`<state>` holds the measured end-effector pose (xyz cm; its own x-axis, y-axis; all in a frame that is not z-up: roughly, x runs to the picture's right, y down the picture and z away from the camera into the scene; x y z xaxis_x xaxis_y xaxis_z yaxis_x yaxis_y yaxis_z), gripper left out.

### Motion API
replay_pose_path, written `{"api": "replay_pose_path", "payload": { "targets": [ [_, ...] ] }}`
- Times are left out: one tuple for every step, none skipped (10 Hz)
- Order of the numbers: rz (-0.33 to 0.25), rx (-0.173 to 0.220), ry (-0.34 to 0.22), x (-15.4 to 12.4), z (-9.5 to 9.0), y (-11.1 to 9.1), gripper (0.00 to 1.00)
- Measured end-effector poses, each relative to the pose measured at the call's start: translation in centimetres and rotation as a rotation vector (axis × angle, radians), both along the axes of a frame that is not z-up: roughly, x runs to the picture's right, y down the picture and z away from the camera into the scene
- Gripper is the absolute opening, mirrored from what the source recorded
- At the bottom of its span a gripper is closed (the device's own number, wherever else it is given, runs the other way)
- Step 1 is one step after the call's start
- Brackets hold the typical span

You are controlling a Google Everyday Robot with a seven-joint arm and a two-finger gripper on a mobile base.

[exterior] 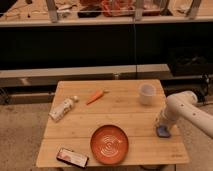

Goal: Wipe the white sponge on the table

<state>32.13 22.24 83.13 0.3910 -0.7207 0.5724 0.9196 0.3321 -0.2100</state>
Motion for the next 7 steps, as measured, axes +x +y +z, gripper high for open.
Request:
{"api": "replay_pose_path", "payload": {
  "targets": [
    [-0.02, -0.001, -0.021, -1.5, 0.2, -0.3, 0.0],
    [-0.041, -0.005, -0.043, -3.2, 0.3, -0.4, 0.0],
    [-0.062, -0.012, -0.062, -4.5, 0.4, -0.3, 0.0],
    [-0.097, -0.024, -0.097, -6.9, 0.5, -0.1, 0.0],
    [-0.112, -0.028, -0.113, -7.9, 0.4, 0.0, 0.0],
    [-0.109, -0.027, -0.112, -7.8, 0.4, -0.1, 0.0],
    [-0.11, -0.024, -0.114, -7.9, 0.4, -0.1, 0.0]
  ]
}}
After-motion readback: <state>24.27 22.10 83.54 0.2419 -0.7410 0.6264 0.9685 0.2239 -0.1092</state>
